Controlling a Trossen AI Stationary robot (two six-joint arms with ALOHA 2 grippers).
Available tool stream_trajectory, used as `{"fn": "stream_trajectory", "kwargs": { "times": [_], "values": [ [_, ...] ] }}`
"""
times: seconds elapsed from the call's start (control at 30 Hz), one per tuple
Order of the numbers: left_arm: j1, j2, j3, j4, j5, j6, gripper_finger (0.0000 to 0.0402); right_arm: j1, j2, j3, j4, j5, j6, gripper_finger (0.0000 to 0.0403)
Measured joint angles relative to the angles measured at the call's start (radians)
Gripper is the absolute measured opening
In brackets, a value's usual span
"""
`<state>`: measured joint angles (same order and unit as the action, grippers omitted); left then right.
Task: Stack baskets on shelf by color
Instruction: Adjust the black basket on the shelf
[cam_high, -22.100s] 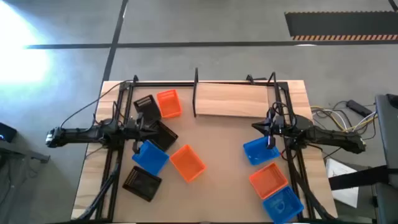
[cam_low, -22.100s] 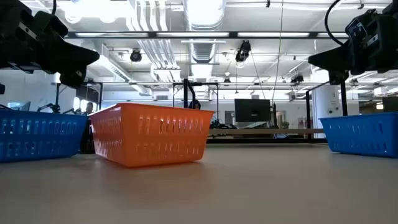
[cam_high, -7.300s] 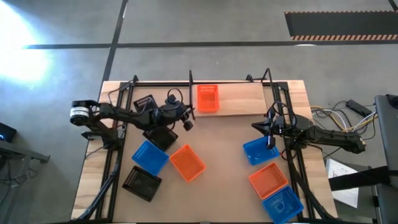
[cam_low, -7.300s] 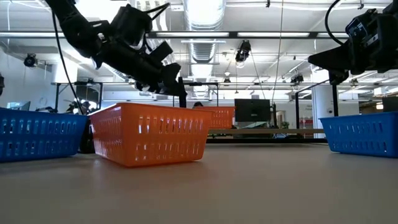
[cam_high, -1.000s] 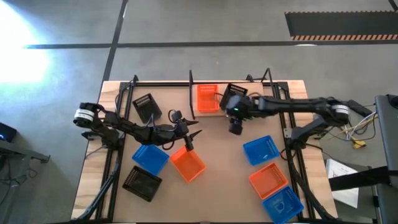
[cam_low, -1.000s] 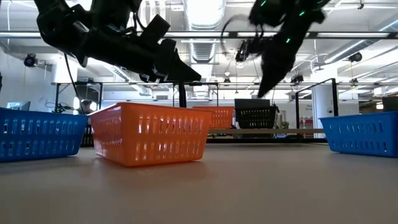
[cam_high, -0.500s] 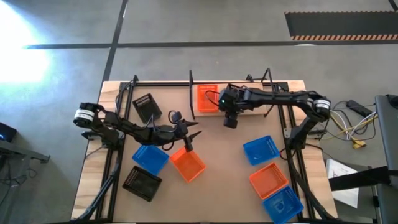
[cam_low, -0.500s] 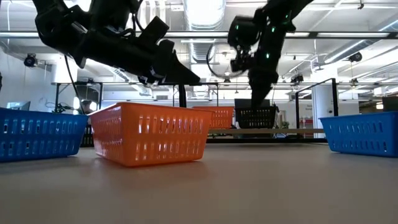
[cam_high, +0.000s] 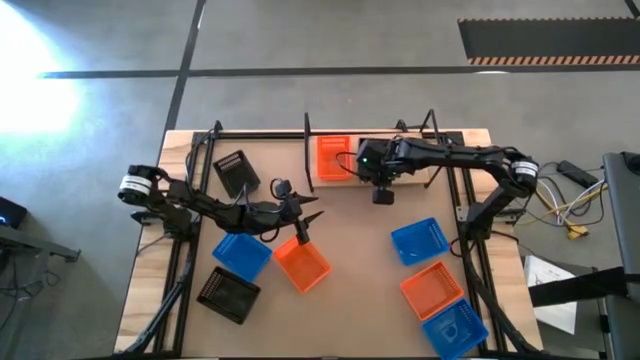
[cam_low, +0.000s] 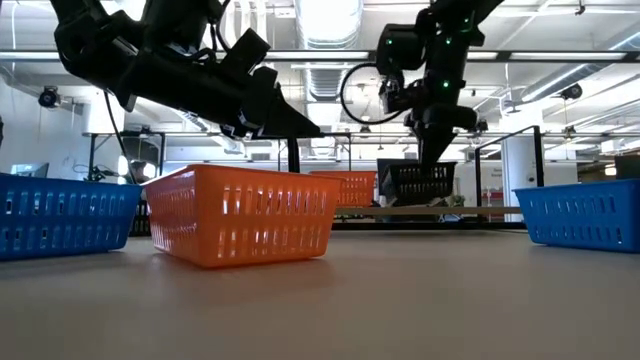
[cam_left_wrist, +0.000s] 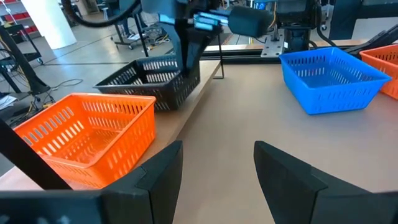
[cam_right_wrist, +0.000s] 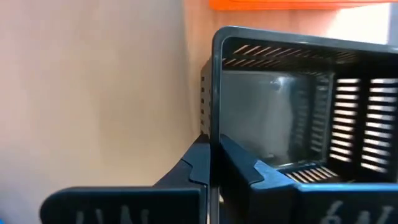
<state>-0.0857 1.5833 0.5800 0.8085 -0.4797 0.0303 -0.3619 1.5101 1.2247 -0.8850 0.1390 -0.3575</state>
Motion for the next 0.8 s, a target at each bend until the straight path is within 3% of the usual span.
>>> {"fn": "stream_trajectory", "kwargs": {
  "times": [0.53, 0.8],
  "values": [
    [-0.008, 0.000, 0.000, 0.000, 0.003, -0.002, 0.0183, -0.062, -0.016, -0.086, 0.104, -0.087, -0.086, 0.0013],
    [-0.008, 0.000, 0.000, 0.000, 0.003, -0.002, 0.0183, -0.062, -0.025, -0.091, 0.132, -0.073, -0.090, 0.0075]
  ]
}}
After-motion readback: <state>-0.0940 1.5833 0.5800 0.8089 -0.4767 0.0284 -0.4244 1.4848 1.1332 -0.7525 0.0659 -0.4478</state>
